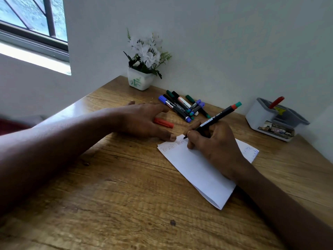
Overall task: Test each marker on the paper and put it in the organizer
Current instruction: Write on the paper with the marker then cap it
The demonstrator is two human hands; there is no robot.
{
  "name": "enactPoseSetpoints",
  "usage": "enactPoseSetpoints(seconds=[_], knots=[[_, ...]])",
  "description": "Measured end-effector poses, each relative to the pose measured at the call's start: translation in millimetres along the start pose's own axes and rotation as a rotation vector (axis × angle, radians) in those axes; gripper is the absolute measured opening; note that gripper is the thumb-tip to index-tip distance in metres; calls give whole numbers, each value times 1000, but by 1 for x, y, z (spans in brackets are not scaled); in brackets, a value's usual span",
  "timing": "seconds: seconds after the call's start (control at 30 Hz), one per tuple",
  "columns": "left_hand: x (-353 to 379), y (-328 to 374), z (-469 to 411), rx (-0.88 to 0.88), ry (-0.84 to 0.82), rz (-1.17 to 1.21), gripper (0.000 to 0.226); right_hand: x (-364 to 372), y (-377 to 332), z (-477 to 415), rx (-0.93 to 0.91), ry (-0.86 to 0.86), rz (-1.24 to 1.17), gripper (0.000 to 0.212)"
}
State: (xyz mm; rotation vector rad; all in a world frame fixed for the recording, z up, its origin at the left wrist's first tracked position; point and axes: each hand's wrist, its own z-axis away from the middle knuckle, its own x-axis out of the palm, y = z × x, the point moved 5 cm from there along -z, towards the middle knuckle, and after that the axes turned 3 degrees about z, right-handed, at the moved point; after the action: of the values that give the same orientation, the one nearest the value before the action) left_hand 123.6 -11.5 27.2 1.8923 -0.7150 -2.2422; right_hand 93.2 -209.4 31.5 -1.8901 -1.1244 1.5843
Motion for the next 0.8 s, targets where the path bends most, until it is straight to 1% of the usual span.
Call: enactPoseSetpoints(seconds=[0.07, 0.2, 0.3, 0.4, 0.53, 0.67, 0.8], knots=[[0, 1, 0, 0, -4, -2, 106, -2, 0, 0, -8, 34, 30, 14], [-1, 2, 2, -2, 2, 3, 103, -1, 0, 0, 23, 27, 17, 17], [-1, 2, 2, 0, -1, -1, 103, -5, 1, 1, 21, 65, 55, 11], [-1, 1, 0, 4, 2, -1, 103, -3, 2, 2, 36, 47, 35, 13], [0, 1, -1, 8, 0, -2, 104, -6, 3, -1, 48, 100, 26, 15], [0, 0, -1, 4, 0, 3, 103, -3, 4, 0, 67, 69, 20, 15], [0, 0, -1, 7, 1, 7, 103, -5, 3, 0, 78, 98, 38, 15]])
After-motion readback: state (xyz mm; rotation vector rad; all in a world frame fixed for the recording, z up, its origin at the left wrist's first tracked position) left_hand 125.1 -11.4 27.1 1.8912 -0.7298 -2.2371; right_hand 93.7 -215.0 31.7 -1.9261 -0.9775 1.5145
